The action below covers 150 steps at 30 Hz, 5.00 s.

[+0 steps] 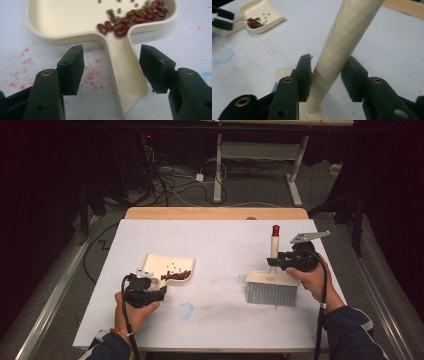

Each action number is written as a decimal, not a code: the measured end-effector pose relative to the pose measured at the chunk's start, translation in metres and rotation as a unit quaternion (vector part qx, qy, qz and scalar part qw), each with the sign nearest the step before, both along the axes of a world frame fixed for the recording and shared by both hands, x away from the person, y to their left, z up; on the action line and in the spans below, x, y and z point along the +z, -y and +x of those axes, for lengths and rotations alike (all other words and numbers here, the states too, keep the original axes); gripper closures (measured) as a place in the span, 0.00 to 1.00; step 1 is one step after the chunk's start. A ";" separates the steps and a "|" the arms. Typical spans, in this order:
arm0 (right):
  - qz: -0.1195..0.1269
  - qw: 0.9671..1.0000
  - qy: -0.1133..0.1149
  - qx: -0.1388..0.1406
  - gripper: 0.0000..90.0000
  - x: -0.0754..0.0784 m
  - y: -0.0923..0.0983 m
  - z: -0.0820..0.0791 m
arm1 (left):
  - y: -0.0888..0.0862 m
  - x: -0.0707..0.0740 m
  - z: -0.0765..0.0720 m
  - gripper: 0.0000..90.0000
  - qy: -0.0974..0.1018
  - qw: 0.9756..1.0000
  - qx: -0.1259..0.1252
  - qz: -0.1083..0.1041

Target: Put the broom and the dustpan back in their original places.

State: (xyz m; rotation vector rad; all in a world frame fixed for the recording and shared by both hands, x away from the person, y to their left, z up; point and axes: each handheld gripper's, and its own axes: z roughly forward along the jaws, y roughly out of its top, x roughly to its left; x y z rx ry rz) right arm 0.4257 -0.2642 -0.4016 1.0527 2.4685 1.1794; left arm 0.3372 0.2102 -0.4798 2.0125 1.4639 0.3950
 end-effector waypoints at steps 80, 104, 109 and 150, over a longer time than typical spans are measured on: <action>-0.015 0.977 0.174 -0.123 0.19 0.011 -0.034 -0.013 | 0.013 0.009 -0.044 0.20 0.144 0.971 -0.176 0.073; -0.024 0.973 0.210 -0.090 0.20 0.017 -0.034 -0.053 | 0.014 0.008 -0.044 0.20 0.141 0.969 -0.188 0.070; -0.024 0.972 0.219 -0.084 0.20 0.016 -0.031 -0.060 | 0.015 0.008 -0.044 0.20 0.138 0.969 -0.190 0.070; -0.037 0.972 0.223 -0.060 0.21 -0.009 0.001 -0.097 | 0.016 0.008 -0.045 0.20 0.137 0.969 -0.191 0.077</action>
